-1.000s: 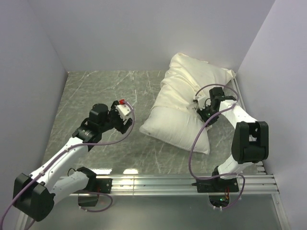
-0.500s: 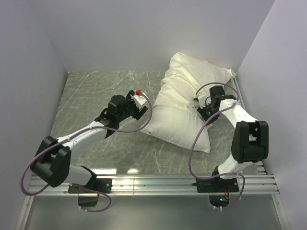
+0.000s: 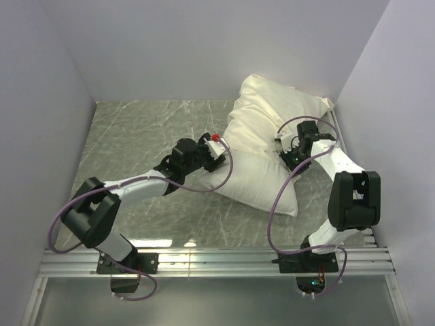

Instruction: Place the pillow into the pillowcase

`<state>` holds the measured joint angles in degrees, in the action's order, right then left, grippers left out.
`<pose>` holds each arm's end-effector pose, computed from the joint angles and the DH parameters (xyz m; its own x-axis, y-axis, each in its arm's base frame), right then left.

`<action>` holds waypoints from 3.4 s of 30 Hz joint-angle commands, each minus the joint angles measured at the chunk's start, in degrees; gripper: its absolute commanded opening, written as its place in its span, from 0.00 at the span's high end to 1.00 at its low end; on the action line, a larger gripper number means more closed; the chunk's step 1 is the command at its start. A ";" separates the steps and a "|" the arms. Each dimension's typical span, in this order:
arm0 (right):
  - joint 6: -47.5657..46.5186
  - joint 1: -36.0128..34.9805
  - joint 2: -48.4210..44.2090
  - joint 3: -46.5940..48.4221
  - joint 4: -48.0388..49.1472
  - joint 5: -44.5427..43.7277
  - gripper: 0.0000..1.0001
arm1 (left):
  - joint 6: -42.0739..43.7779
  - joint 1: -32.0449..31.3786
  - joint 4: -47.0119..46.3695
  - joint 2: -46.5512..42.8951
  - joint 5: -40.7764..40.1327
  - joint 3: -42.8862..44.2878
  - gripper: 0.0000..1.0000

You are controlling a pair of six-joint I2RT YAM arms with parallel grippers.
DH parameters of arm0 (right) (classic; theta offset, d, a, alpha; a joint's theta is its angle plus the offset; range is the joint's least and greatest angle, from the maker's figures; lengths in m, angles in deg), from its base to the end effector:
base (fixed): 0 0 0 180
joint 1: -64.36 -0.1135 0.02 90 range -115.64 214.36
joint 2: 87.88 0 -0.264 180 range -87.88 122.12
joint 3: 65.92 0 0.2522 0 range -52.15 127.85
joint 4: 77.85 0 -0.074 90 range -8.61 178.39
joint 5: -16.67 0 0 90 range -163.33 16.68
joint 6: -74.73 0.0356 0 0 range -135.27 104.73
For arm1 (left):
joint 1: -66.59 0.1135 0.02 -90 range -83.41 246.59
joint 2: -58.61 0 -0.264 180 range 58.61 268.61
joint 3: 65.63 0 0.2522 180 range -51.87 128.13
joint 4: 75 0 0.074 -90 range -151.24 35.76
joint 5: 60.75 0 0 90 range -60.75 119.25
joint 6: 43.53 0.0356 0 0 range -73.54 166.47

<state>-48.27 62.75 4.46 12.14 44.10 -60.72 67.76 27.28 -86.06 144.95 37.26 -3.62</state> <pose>0.3079 0.0164 0.2115 -0.7478 -0.5527 -0.3679 -0.5973 0.8020 0.0091 0.2594 -0.2188 0.2480 0.1004 0.3825 -0.9185 0.7468 0.5810 0.3236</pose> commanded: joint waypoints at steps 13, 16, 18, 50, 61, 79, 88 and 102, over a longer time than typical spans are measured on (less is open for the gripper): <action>-2.16 1.26 1.27 2.42 3.25 0.41 1.00 | 6.21 -0.68 -13.50 9.82 -13.46 6.42 0.47; -2.51 1.34 1.44 2.77 3.16 0.49 1.00 | 6.74 -0.77 -10.88 5.96 -10.13 4.84 0.45; -2.43 1.34 1.62 3.03 3.16 0.84 1.00 | 6.21 -0.77 -9.20 4.45 -8.54 4.49 0.43; -1.99 2.84 -0.23 2.86 2.46 2.60 1.00 | 17.63 -11.05 -0.14 -1.36 1.40 8.61 0.21; -2.60 3.63 -0.67 1.89 2.11 2.60 1.00 | 20.54 -11.58 -7.07 9.36 -6.06 12.57 0.20; -3.75 5.65 -1.19 1.54 2.02 3.57 1.00 | 18.43 -2.45 -4.98 14.73 -10.74 13.28 0.27; -4.01 6.00 -1.98 0.66 1.58 4.27 1.00 | 12.01 -1.38 -2.61 13.23 -9.59 5.37 0.29; -4.97 6.00 -6.11 -0.58 -3.42 16.03 1.00 | -7.84 3.98 15.84 16.84 3.13 13.35 0.84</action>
<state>-52.11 68.54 1.20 11.11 43.31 -51.65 67.20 31.57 -78.04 160.93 32.56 5.97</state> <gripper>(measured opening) 0.006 0.271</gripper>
